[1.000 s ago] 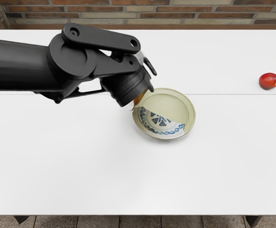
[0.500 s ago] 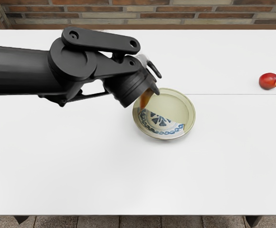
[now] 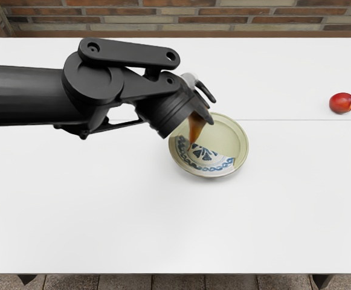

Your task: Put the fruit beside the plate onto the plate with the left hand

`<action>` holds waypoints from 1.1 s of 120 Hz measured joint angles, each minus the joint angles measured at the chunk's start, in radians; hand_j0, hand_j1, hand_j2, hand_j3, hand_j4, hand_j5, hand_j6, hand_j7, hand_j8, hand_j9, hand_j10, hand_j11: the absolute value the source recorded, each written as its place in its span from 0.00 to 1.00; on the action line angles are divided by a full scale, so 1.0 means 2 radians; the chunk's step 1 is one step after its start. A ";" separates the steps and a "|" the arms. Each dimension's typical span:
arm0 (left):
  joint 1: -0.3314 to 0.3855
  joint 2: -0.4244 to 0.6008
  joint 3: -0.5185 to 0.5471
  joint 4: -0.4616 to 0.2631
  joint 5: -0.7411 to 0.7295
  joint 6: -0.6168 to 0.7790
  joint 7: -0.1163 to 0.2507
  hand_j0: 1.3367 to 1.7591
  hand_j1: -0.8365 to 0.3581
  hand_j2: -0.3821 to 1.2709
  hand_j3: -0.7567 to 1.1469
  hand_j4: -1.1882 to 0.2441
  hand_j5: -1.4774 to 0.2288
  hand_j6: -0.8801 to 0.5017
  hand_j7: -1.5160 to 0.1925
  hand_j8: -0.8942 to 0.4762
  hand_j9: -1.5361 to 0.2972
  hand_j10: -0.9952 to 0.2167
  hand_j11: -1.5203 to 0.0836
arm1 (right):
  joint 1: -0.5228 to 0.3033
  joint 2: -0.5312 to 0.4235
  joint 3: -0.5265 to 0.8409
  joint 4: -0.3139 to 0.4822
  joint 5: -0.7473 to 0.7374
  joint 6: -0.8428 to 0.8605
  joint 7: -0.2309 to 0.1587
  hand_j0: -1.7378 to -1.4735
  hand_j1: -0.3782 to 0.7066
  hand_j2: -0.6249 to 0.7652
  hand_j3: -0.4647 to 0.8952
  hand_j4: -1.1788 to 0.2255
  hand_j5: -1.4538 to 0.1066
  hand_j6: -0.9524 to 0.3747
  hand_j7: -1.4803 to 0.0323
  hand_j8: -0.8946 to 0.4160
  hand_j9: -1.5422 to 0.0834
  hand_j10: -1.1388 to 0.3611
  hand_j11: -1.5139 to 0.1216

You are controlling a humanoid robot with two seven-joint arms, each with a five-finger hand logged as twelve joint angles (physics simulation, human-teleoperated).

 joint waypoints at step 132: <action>0.012 0.000 -0.012 0.025 0.028 -0.055 -0.002 0.76 0.81 0.26 0.40 0.70 0.72 0.50 0.75 0.52 0.71 0.67 0.80 | 0.000 0.000 0.000 0.000 0.000 0.000 0.000 0.30 0.03 0.45 0.34 0.84 0.93 0.72 0.98 0.68 0.95 0.76 0.93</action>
